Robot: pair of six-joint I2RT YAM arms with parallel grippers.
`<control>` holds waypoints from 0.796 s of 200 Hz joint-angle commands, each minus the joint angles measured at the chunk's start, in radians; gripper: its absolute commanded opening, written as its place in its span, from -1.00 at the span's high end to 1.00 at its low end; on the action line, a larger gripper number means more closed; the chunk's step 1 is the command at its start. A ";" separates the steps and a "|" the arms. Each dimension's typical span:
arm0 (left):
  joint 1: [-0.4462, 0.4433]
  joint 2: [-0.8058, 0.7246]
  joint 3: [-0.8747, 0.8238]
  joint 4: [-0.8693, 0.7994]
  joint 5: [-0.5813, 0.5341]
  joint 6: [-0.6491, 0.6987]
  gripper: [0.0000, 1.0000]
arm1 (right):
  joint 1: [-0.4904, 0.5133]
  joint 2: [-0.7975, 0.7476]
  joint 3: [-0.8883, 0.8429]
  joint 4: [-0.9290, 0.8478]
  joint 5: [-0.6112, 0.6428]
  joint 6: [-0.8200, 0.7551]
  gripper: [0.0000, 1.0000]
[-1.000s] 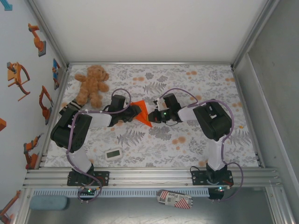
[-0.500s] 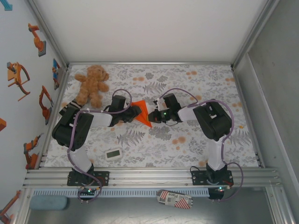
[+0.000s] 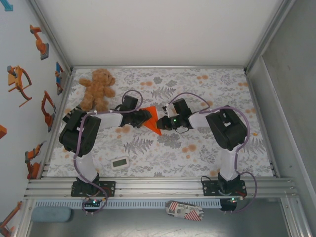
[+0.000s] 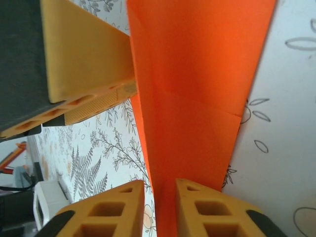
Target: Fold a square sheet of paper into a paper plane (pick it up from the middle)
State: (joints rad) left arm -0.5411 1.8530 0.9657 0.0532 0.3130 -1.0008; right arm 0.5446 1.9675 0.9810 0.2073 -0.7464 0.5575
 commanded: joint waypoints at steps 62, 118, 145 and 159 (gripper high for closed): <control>-0.008 0.088 -0.035 -0.202 -0.065 0.009 0.02 | 0.058 -0.078 0.043 -0.201 0.272 -0.168 0.43; -0.009 0.113 -0.022 -0.236 -0.064 0.006 0.00 | 0.089 -0.058 0.074 -0.227 0.289 -0.193 0.48; -0.009 0.120 -0.016 -0.251 -0.066 0.006 -0.01 | 0.095 -0.051 0.089 -0.235 0.301 -0.198 0.48; -0.008 0.123 -0.015 -0.255 -0.065 0.006 -0.01 | 0.101 -0.049 0.096 -0.240 0.311 -0.203 0.49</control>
State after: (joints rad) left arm -0.5434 1.8694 1.0031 0.0002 0.3111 -1.0012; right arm 0.6319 1.9125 1.0393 -0.0063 -0.4683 0.3824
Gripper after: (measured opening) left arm 0.503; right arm 0.259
